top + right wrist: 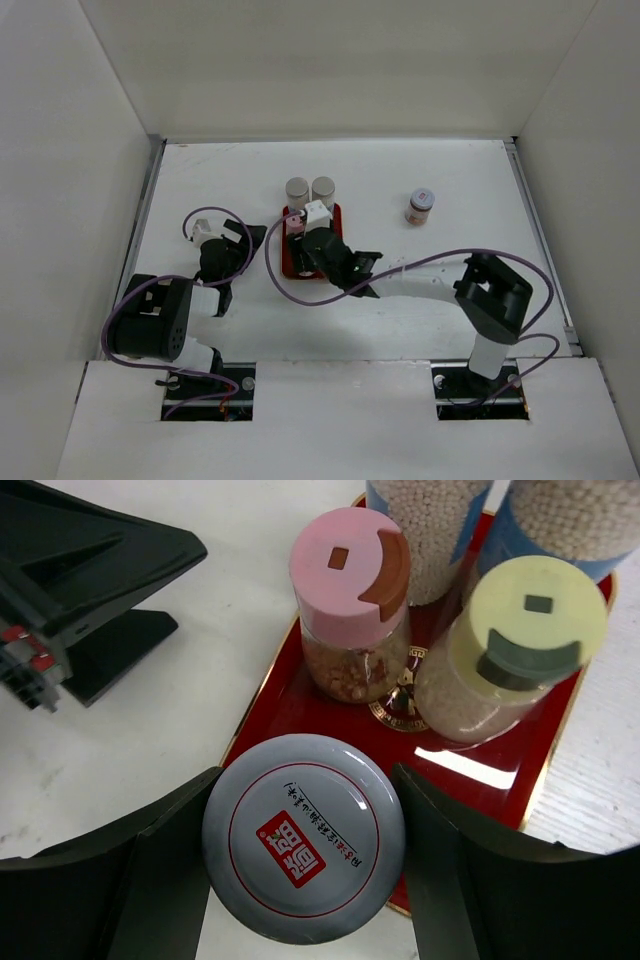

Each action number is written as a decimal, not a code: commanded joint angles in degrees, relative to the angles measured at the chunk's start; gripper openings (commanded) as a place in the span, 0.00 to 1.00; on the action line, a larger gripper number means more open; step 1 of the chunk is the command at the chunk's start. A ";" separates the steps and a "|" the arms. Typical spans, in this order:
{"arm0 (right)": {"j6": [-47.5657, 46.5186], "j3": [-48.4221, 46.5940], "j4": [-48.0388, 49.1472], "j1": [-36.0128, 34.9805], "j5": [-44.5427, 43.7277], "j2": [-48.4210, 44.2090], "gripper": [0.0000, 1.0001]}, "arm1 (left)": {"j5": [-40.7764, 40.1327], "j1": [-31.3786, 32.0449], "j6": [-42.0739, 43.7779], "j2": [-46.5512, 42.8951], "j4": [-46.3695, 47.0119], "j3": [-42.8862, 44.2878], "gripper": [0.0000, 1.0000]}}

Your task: Organize the condiment bottles

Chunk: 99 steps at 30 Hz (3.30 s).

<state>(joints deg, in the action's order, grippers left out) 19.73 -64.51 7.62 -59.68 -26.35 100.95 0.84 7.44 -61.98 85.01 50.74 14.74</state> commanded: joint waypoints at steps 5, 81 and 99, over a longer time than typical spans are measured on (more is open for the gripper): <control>-1.36 -8.35 9.25 0.49 -1.42 5.92 0.60 | 0.39 -0.46 0.10 -0.38 2.08 -0.24 1.00; 3.31 10.91 10.66 9.99 -0.28 -16.41 0.57 | 1.27 -0.81 -0.08 0.42 2.43 -0.06 1.00; 2.60 6.06 12.95 6.03 -0.90 -4.27 0.65 | 0.65 -0.72 0.01 0.15 2.17 -0.06 1.00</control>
<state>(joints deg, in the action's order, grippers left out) 22.37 -54.35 14.02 -52.58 -25.76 97.21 1.72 6.79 -61.98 85.93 50.89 14.74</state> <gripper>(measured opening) 0.700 0.997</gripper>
